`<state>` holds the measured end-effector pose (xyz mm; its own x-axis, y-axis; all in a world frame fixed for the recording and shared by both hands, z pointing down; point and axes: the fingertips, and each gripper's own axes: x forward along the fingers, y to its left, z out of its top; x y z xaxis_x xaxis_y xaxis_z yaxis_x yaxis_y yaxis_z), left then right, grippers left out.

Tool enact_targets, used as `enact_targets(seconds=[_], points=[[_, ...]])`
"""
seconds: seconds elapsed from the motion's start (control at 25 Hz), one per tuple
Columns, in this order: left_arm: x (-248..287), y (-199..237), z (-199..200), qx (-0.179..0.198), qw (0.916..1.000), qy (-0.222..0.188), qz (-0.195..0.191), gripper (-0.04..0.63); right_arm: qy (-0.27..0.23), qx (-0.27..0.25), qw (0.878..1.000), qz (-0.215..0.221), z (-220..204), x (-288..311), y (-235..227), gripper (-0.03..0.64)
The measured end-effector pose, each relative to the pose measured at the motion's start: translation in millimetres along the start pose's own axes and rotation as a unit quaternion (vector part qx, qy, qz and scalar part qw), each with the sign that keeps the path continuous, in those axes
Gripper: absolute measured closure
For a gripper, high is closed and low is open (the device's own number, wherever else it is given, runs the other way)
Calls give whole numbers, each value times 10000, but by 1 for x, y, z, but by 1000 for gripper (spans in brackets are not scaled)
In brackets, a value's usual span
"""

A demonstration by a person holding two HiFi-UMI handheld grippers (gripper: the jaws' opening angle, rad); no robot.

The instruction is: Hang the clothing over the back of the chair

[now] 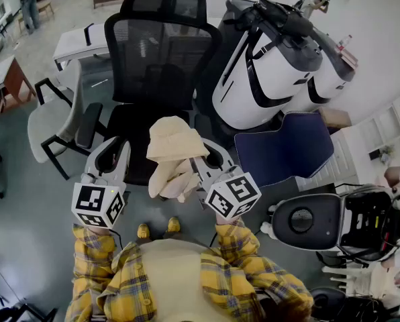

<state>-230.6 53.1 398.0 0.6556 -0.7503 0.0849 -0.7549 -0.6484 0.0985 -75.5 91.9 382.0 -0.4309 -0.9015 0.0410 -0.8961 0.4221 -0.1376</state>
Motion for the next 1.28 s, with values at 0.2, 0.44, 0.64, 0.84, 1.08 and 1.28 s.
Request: enact_targets(seconds=[0.2,0.44,0.64,0.84,1.08,1.28], points=[[5,-1,-1,10,10000,0,16,525,31,0,10000,23,-3,2,-5,586],[14,-10,-3,42,10000,24,-29,525,-31,185,9998,80,-3,3,-17,586],[22,-15,-3,51,10000,22,-11,525,-15,172,9998,130,-3,3,-25,586],[31,-24,-4,43,10000,21,10,525,27,138,9997,210,-3,1,-34,588],[44,-33,-9,11,9999,49,100,525,21,111,9990,432,3,2,-46,586],[54,-41,-12,-3,9997,53,221,525,24,20,9976,687,7,4,-53,586]])
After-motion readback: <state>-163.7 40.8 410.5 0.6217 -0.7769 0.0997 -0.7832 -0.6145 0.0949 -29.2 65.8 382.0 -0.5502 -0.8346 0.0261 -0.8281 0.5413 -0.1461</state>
